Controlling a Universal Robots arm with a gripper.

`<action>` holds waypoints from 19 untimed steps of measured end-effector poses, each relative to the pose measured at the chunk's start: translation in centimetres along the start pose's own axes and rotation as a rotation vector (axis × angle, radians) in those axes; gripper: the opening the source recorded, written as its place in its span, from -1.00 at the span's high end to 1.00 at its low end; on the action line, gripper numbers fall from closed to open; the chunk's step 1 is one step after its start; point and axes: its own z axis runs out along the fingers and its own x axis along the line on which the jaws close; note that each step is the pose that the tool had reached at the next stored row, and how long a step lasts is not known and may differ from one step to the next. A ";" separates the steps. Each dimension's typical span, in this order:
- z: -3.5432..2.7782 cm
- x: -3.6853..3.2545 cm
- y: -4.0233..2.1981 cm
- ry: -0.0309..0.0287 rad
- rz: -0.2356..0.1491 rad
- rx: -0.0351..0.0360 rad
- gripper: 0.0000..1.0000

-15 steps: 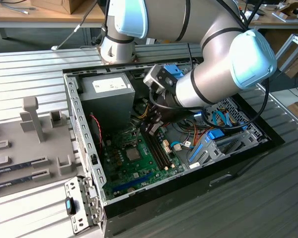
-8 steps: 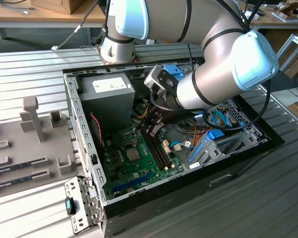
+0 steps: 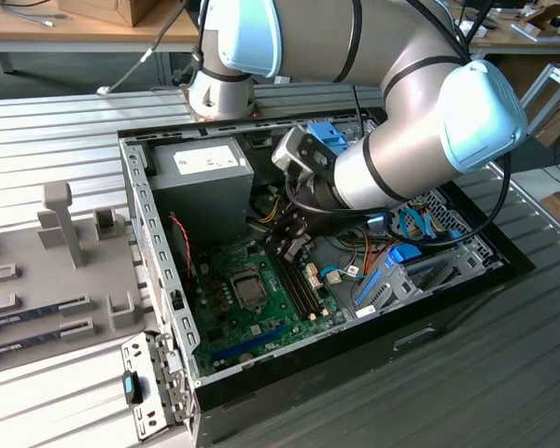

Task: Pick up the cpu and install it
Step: 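Close the cpu cover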

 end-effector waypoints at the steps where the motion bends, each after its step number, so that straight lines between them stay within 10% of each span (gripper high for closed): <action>1: 0.00 0.01 0.00 0.0002 0.000 0.0000 0.79; 9: 0.07 -0.16 0.11 0.0012 0.000 0.0009 0.79; 16: 0.93 -2.08 1.56 0.0137 0.005 0.0137 0.79; 19: 0.82 -2.70 1.24 0.0397 0.016 0.0389 0.79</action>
